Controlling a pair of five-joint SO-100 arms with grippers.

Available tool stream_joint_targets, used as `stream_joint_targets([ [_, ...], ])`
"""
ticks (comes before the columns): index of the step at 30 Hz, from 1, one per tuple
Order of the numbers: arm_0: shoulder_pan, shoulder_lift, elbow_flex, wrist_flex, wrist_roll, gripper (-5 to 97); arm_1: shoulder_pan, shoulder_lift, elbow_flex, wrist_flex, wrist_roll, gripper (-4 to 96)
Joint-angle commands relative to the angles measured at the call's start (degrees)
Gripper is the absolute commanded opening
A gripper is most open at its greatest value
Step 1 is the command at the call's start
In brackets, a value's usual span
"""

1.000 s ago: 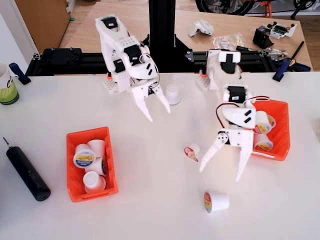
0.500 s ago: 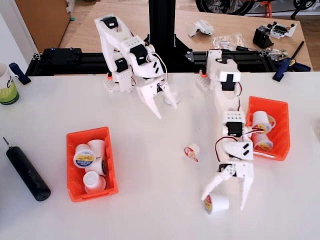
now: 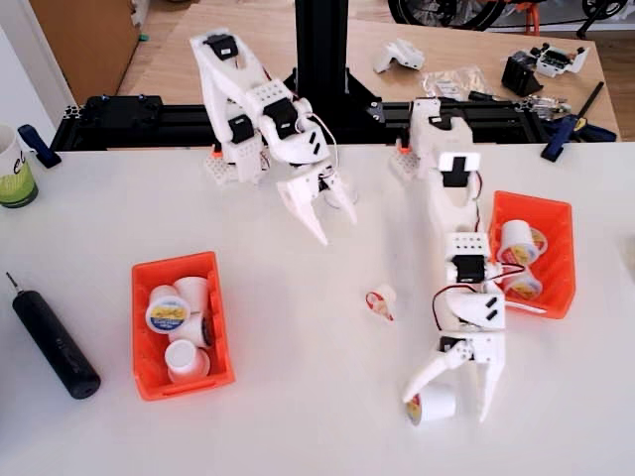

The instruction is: Sort the coffee pods, blue into left, red into right

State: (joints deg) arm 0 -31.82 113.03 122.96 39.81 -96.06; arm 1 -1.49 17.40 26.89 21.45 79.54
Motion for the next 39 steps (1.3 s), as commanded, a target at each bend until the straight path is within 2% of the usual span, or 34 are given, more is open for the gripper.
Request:
stream_joint_targets([
  [1,-0.44,0.09,-0.35,-0.97,-0.26,24,0.88,0.53,-1.67,1.14,-0.62,51.8],
  [11,0.0,0.0,-0.26,-0.79,-0.53,24,3.16,-2.9,-1.67,1.58,2.64,50.6],
  [13,0.09,0.0,-0.18,-0.7,-0.53,24,3.34,-3.6,-1.67,1.05,3.43,47.1],
  [17,0.26,0.0,0.09,-0.79,-0.53,24,3.96,-4.31,-1.67,-0.09,5.01,32.9],
  [22,0.79,0.0,0.35,-0.79,-0.53,24,4.66,-4.39,-1.85,-0.53,5.45,28.6],
  [33,2.11,0.0,2.64,-3.52,-0.97,24,5.1,-4.31,-4.04,-0.97,4.92,26.8],
  [39,2.11,0.0,3.52,-4.75,-1.14,24,5.1,-4.31,-9.4,4.83,4.48,23.3],
])
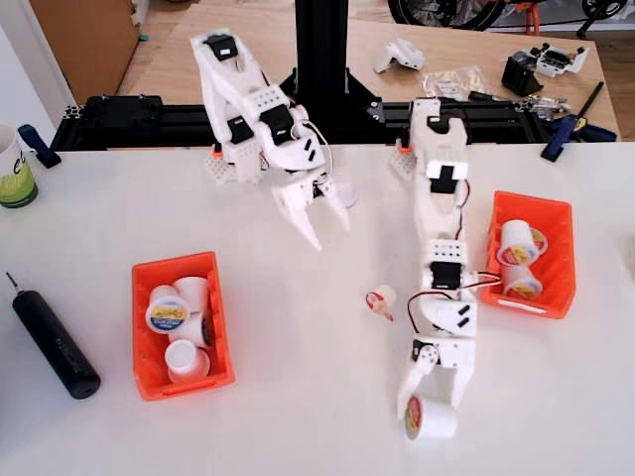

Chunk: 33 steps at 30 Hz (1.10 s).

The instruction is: Sort the coffee pods, blue into left, red into right

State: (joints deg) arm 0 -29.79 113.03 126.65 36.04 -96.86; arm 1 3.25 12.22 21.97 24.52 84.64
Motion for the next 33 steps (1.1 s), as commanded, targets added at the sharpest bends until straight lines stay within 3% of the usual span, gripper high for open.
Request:
stream_joint_targets([
  [1,0.09,0.0,-0.09,-0.97,-0.35,24,0.35,0.88,-5.19,2.72,-0.62,23.4],
  [8,0.09,0.0,0.09,-0.97,-0.35,24,0.35,0.79,-15.73,16.0,-1.93,23.3],
  [14,0.26,0.0,0.26,-0.97,-0.35,24,-1.14,0.79,-35.6,36.12,-2.29,22.1],
  [19,0.26,-0.09,0.53,-1.32,0.26,24,-4.39,9.76,-35.6,50.19,-1.93,21.1],
  [21,0.26,-0.26,0.53,-1.41,0.18,24,-6.06,13.62,-35.68,56.95,-0.26,20.8],
  [26,0.35,-0.7,0.53,-2.2,-0.09,24,-11.16,25.31,-35.68,76.64,9.14,20.9],
  [30,0.7,-0.79,0.35,-2.55,-0.26,24,-13.62,33.13,-33.13,81.21,7.73,21.0],
  [33,0.97,-0.79,0.26,-2.64,-0.44,24,-14.5,45.09,-16.7,81.12,10.63,20.5],
])
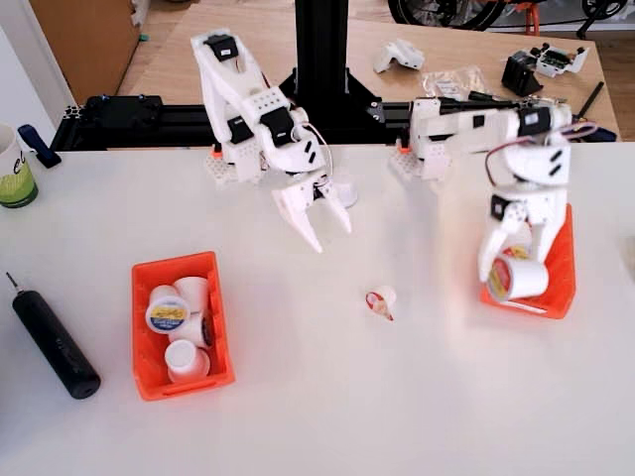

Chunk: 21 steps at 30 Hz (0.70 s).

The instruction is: Sort the coffee pods, blue into left, red into right

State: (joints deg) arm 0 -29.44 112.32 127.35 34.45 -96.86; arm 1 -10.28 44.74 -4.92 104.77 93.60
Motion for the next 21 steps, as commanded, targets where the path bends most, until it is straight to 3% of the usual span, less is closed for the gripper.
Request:
stream_joint_targets([
  [1,0.62,-0.09,-0.44,-1.14,-0.53,24,-1.32,15.73,14.24,0.88,2.55,20.2],
  [7,0.7,-0.26,-0.53,-1.58,-0.79,24,-2.64,35.51,40.08,0.62,4.92,19.0],
  [15,3.16,-3.25,-0.88,-4.22,-4.48,24,-12.66,61.61,77.7,-11.16,21.97,17.9],
  [18,3.34,-3.43,-1.14,-3.87,-5.01,24,-15.29,66.09,86.4,-17.75,25.31,17.8],
  [21,3.34,-3.96,-1.14,-3.87,-5.01,24,-19.42,68.55,93.52,-23.82,31.55,17.4],
])
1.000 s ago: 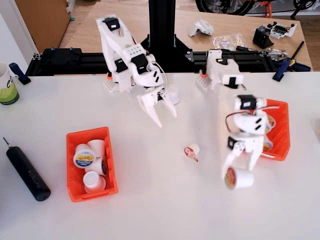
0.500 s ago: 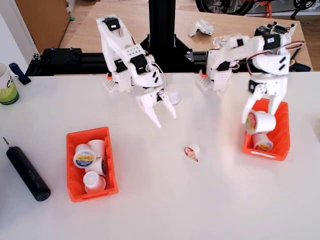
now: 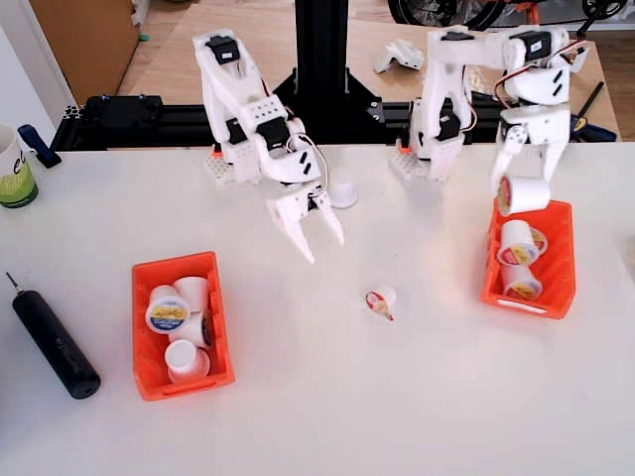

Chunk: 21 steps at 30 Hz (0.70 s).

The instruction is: Sort the coffee pods, blue into left, red into right

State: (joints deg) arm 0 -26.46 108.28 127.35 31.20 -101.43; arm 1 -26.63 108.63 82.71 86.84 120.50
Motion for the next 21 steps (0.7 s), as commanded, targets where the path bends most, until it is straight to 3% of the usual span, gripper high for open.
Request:
stream_joint_targets([
  [1,0.35,-0.09,-1.14,-0.88,-0.44,24,-4.13,5.71,9.14,-9.23,6.24,17.4],
  [10,0.35,-1.32,-1.49,-2.11,-1.05,24,-8.79,12.48,27.6,-27.69,13.01,17.7],
  [21,0.35,-2.02,-1.49,-2.2,-1.67,24,-14.77,15.82,29.09,-26.98,21.71,18.2],
])
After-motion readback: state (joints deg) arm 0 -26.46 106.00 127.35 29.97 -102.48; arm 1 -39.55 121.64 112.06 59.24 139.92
